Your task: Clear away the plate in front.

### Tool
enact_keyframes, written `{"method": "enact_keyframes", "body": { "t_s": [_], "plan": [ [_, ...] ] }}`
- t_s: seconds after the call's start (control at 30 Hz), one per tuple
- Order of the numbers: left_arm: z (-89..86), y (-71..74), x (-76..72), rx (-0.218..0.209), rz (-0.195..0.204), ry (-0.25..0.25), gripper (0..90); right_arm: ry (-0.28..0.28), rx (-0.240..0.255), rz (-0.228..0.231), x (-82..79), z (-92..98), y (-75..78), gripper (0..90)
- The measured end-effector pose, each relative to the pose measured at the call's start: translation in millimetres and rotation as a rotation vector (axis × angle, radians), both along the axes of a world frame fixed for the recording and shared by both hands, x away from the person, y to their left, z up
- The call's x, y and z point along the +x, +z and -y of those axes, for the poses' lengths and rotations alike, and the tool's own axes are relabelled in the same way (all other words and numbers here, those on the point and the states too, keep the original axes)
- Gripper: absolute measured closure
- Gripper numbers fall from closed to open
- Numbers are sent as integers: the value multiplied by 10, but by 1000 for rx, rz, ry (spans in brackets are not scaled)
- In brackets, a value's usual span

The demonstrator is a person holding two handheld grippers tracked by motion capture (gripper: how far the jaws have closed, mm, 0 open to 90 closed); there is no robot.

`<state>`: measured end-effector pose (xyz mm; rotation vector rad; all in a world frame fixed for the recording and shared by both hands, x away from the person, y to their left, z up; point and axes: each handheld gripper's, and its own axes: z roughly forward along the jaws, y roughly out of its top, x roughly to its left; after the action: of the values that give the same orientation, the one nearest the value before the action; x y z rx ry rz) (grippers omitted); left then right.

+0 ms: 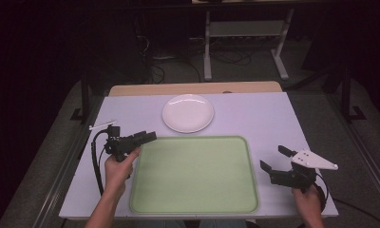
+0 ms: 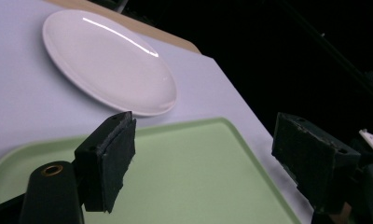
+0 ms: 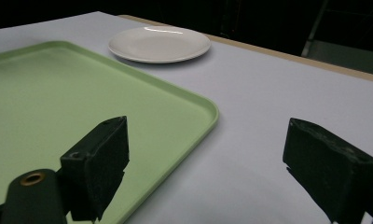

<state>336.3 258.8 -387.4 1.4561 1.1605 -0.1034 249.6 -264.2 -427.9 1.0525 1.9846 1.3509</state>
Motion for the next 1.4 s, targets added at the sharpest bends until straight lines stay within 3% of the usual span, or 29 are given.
{"method": "enact_keyframes", "body": {
  "t_s": [0.23,0.37,0.4,0.7,0.93,1.23,1.3,1.4],
  "plan": [
    [80,55,152,-30,-24,25,207,-2,3,2,3,-1,5,133],
    [115,76,268,-42,-51,47,211,-1,3,5,4,-1,8,133],
    [128,82,330,-62,-67,52,212,-1,4,5,5,-1,8,133],
    [222,143,588,-69,-101,72,225,-1,5,8,12,-3,12,133],
    [282,63,820,-106,-153,105,234,-3,4,10,10,-1,17,133],
    [290,-65,1026,-116,-204,148,243,-1,4,14,8,2,21,133],
    [299,-92,1066,-136,-211,159,251,-1,4,13,9,0,21,133],
    [326,-130,1128,-119,-228,171,254,0,3,12,12,-3,19,133]
  ]
}}
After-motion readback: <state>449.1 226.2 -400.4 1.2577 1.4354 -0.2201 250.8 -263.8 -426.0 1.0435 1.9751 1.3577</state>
